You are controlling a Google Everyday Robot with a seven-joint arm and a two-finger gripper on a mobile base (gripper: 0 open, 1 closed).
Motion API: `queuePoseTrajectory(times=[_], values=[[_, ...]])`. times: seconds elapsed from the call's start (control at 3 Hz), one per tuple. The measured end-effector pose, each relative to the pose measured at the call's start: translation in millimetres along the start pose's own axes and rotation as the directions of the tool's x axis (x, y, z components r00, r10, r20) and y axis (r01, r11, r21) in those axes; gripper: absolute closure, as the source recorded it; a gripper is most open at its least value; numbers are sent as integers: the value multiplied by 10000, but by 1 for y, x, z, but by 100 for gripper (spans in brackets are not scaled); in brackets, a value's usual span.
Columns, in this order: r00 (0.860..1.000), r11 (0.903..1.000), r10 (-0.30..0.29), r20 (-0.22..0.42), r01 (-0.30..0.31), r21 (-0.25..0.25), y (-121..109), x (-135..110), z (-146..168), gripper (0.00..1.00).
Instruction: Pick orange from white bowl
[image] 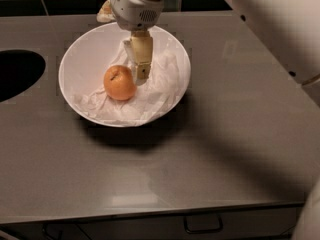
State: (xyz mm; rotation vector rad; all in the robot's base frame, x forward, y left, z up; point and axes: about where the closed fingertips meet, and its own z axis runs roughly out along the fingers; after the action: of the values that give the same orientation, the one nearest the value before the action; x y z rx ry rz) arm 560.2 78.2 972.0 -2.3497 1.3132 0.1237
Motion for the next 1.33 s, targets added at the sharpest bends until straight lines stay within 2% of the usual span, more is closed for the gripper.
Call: queuePoseTrajectory(times=[1.33], values=[[9994, 9992, 345, 2, -345, -197, 8, 18, 27, 2]])
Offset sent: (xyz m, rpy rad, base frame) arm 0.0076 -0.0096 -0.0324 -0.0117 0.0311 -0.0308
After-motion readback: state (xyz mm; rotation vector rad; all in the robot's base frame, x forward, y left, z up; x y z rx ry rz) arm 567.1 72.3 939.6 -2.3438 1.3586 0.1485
